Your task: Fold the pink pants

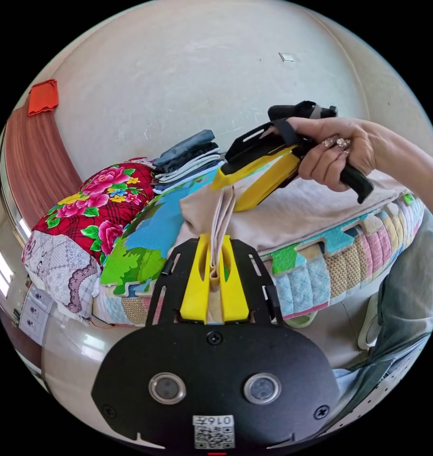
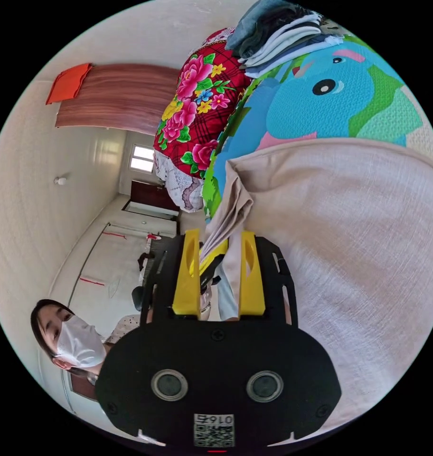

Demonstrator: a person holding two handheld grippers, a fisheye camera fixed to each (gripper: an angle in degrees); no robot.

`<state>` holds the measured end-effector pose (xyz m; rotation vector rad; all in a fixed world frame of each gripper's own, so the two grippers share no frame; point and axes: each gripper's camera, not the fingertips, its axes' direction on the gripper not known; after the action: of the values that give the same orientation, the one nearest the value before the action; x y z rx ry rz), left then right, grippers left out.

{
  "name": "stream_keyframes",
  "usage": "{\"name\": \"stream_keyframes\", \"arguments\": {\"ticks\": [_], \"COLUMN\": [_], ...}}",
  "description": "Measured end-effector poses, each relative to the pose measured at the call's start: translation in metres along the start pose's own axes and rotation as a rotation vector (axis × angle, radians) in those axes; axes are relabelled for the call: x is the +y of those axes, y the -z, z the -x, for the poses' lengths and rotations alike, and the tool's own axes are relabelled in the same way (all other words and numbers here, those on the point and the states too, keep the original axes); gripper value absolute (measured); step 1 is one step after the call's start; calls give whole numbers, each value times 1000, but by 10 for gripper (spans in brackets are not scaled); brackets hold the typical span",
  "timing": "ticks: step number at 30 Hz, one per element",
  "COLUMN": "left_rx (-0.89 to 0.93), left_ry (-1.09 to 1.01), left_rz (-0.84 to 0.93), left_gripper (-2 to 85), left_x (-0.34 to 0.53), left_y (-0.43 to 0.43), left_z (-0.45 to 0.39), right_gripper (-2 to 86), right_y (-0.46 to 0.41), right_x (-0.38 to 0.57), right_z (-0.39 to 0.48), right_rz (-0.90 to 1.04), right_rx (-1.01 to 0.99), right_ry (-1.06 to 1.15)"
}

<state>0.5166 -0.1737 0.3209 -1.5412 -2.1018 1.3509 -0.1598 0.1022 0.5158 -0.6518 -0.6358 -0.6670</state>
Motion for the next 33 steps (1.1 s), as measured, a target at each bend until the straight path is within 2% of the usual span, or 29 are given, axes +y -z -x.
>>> {"name": "stream_keyframes", "arguments": {"ticks": [10, 13, 15, 19, 27, 31, 33], "left_rx": [48, 180, 345, 554, 837, 981, 1081], "left_ry": [5, 36, 46, 63, 55, 96, 152], "left_rz": [-65, -124, -160, -215, -287, -225, -133], "left_gripper": [-9, -9, -9, -9, -9, -9, -9], "left_x": [-33, -62, -93, -145, -292, -368, -405], "left_y": [-18, -20, -27, -44, -78, -98, -127], "left_z": [36, 47, 48, 27, -123, -207, -270], "right_gripper": [20, 14, 11, 7, 4, 4, 4], "right_y": [45, 73, 98, 179, 352, 437, 468], "right_x": [4, 12, 21, 57, 169, 229, 252], "right_z": [-24, -17, -12, 5, 32, 29, 14], "right_rz": [22, 51, 74, 76, 18, 34, 76], "right_rx": [59, 69, 89, 219, 581, 766, 860], "right_ry": [58, 119, 148, 201, 221, 177, 118]}}
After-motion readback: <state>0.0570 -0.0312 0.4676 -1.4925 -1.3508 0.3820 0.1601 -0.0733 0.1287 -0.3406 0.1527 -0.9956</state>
